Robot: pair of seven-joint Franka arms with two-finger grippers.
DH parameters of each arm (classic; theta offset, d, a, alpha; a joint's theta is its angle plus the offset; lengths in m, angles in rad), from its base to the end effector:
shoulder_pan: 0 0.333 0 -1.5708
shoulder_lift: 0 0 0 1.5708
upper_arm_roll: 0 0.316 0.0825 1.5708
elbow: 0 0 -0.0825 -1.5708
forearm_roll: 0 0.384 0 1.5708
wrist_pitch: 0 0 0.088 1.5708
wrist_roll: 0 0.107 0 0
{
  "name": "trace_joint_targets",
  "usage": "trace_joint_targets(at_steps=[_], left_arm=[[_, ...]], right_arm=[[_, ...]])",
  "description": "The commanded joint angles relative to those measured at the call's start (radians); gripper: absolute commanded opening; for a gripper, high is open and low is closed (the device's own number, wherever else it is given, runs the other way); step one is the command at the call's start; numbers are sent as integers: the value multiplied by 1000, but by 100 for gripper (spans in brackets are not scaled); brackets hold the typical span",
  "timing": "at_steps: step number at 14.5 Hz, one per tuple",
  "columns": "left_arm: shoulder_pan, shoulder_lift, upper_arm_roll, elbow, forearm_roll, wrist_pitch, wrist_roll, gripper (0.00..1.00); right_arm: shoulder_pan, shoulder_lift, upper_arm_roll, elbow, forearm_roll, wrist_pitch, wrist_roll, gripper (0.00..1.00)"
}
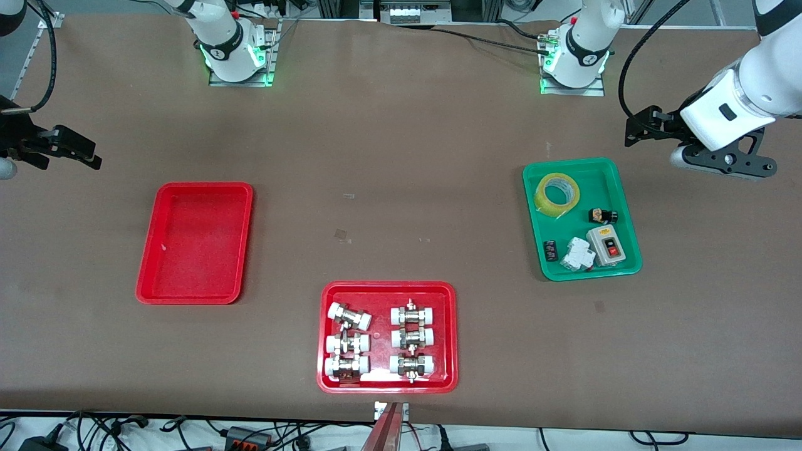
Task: Left arm passes tape to right arm into tray
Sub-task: 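Move the left gripper toward the yellow tape on the green tray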
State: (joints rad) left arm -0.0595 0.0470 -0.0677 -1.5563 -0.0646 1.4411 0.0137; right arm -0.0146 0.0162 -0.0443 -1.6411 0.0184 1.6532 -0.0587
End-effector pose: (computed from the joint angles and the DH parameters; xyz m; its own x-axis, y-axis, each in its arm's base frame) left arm 0.5480 -0.0768 0.5953 0.9760 -0.1475 -0.1601 -0.1378 -0.9880 0.0699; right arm 0.5640 -0.0312 0.5893 1.0000 -0.0017 -0.0031 -0.0018 -0.9998 -0.0178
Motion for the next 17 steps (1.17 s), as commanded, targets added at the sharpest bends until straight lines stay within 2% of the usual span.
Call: trace_joint_targets(at_steps=[1, 7, 12, 14, 17], left_arm=[[17, -13, -9, -5, -21, -7, 23, 100], [17, -13, -9, -7, -21, -8, 22, 100], [39, -3, 2, -22, -21, -77, 25, 100], [38, 72, -7, -62, -21, 38, 23, 100], [27, 110, -10, -241, -21, 244, 9, 100]], right_arm=[[-4, -19, 7, 6, -11, -30, -15, 100], [-5, -24, 7, 9, -11, -33, -16, 100], [-7, -22, 6, 9, -9, -32, -15, 100], [-7, -22, 4, 9, -9, -33, -15, 100], [-7, -22, 4, 9, -9, -33, -16, 100]])
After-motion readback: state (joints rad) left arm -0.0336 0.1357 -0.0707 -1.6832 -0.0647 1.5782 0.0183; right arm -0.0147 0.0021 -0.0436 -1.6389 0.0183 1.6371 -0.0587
